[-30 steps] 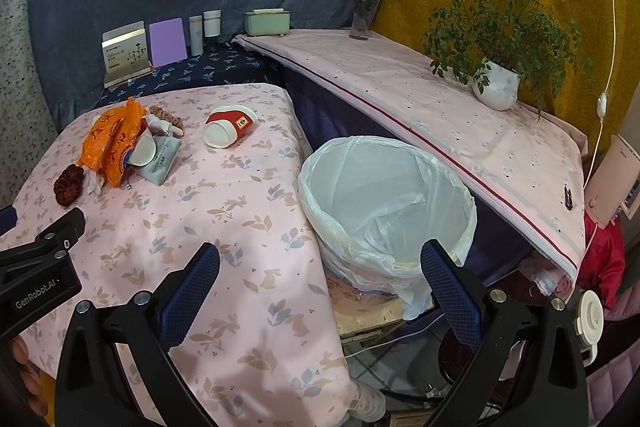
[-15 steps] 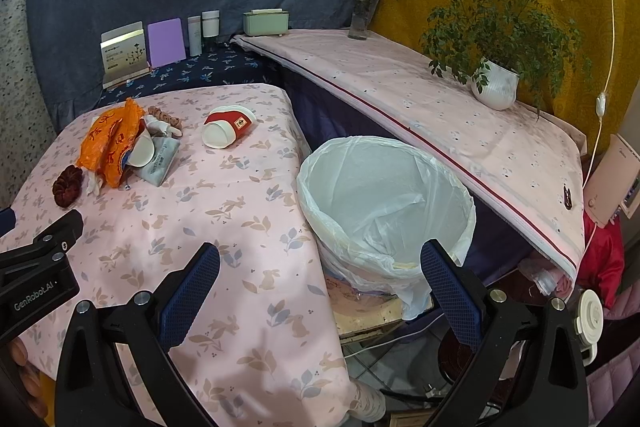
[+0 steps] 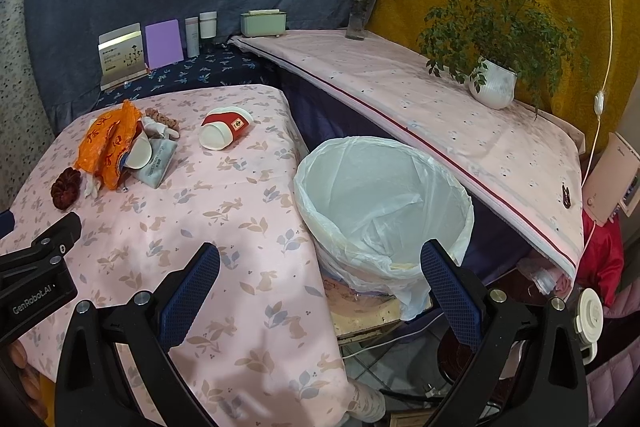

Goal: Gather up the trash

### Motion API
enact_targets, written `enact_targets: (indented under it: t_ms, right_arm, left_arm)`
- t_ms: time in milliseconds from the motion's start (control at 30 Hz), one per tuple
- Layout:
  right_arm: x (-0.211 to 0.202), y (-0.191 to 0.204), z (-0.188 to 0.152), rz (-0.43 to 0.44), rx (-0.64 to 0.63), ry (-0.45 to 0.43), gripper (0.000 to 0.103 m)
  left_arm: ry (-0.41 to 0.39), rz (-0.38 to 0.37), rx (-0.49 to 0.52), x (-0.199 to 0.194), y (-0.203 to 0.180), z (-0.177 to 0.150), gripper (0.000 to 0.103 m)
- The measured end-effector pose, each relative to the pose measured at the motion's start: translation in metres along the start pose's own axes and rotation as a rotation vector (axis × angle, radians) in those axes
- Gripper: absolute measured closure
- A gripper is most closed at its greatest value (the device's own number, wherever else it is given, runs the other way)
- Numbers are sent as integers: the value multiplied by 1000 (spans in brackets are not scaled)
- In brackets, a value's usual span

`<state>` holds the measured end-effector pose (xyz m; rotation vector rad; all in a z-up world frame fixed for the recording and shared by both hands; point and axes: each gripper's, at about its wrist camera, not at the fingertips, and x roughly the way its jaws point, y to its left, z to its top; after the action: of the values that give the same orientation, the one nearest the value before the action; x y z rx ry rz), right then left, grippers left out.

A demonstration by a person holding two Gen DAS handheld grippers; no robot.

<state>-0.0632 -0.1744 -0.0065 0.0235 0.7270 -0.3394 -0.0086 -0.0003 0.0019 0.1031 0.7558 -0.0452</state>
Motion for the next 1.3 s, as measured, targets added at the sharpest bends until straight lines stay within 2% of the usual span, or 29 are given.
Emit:
enact_targets:
  t_ms: [833, 1033, 1300]
  right_arm:
    - [18, 12, 5, -11, -2, 14, 7]
    - [31, 20, 9, -13, 5, 15, 7]
    - [57, 40, 23, 3, 15, 24, 7]
  left_arm:
    - [16, -38, -23, 21, 17, 6, 7]
    - [37, 5, -51, 40, 38, 10, 7]
    - [64, 67, -129, 79, 94, 20, 7]
